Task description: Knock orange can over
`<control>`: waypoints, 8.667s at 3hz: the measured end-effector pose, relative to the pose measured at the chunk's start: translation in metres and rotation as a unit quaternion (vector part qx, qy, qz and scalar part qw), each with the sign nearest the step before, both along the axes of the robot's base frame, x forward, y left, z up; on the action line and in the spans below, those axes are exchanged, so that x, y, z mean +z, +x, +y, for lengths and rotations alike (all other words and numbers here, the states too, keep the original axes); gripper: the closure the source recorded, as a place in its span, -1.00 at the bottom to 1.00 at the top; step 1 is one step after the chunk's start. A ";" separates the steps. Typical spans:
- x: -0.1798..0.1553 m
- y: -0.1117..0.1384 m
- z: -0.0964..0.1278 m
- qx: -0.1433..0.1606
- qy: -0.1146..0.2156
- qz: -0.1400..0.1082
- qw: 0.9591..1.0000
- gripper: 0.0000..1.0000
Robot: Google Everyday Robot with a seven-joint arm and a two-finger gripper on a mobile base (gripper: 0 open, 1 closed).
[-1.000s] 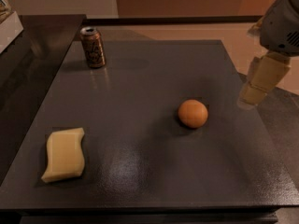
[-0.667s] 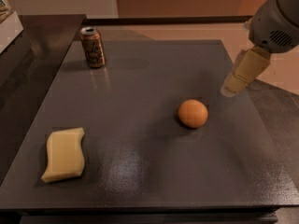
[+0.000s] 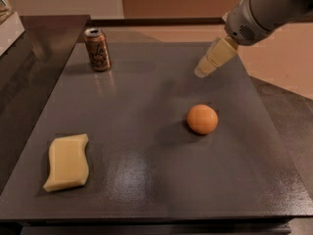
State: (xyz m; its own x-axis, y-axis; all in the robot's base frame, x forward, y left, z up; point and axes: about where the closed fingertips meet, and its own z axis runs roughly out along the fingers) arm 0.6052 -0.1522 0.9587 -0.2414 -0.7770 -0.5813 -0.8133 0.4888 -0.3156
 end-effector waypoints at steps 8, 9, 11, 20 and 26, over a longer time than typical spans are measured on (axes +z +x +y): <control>-0.059 0.123 0.213 0.123 0.287 -0.040 0.949 -1.00; -0.063 0.129 0.237 0.122 0.315 -0.053 0.940 -1.00; -0.063 0.147 0.273 0.126 0.327 -0.077 0.933 -1.00; -0.017 0.069 0.282 0.201 0.142 0.025 0.969 1.00; -0.093 0.026 0.228 0.194 -0.097 0.233 0.948 -0.27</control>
Offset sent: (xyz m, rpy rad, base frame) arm 0.1229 0.1168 -0.0299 0.3620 -0.0655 0.1430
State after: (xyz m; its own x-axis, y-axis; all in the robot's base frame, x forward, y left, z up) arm 0.6314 0.0758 0.8658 -0.1117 -0.9414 -0.3182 -0.9931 0.0945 0.0689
